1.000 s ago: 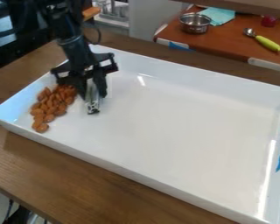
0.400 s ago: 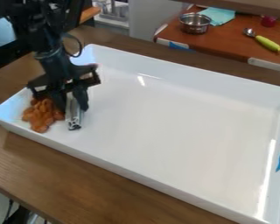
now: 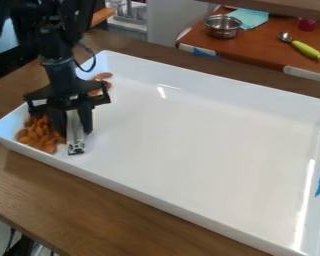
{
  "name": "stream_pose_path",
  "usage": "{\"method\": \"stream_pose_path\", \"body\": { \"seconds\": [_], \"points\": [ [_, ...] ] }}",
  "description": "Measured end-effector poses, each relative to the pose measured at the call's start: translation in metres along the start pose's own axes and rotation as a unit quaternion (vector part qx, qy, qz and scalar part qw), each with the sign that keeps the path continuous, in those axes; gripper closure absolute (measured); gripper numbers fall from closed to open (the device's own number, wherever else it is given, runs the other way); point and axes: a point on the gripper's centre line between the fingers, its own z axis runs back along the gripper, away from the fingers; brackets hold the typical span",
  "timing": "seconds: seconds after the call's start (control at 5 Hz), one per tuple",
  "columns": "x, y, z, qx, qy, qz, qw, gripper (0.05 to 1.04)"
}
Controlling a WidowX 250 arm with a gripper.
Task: Sweep into pile
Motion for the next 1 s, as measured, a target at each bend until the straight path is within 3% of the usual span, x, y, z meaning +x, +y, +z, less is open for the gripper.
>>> {"method": "stream_pose_path", "body": {
  "seconds": [0.2,0.4,0.6,0.8,1.0],
  "points": [
    [-0.004,-0.004,0.001,0.029,-0.007,-0.020,0.9994,0.703],
    [-0.014,-0.020,0.005,-0.003,-0.024,-0.063,0.9977,0.703],
    [-0.035,-0.053,0.015,-0.046,-0.024,-0.154,0.9867,0.703],
    [-0.056,-0.088,0.034,-0.092,-0.029,-0.206,0.9738,0.703],
    [-0.066,-0.124,0.065,-0.109,-0.033,-0.222,0.9684,0.703]
  ]
}}
